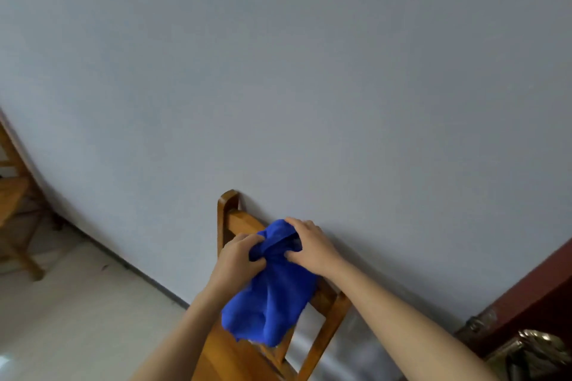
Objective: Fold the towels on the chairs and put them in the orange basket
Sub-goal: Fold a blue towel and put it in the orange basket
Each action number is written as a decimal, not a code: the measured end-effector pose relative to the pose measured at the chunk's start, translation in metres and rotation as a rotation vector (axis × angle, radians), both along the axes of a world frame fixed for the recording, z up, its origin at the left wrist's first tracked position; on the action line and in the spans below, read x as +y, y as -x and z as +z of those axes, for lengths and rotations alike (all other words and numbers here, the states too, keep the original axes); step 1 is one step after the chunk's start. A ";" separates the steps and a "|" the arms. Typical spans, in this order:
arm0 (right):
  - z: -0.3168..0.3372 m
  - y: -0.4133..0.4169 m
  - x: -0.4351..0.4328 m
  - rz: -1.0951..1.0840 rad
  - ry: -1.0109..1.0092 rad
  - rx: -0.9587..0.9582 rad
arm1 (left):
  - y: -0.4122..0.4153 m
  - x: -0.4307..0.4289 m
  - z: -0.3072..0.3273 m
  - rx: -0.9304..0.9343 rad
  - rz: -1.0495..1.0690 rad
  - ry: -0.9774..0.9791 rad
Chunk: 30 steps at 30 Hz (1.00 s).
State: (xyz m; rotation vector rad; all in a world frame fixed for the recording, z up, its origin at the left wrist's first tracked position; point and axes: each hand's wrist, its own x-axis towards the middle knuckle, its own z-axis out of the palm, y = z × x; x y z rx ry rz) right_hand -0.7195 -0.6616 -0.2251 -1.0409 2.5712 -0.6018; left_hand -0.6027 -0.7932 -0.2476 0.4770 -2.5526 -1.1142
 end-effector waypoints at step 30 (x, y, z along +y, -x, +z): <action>0.049 -0.137 0.031 0.649 0.292 -0.406 | -0.243 0.099 0.098 0.246 0.793 -0.196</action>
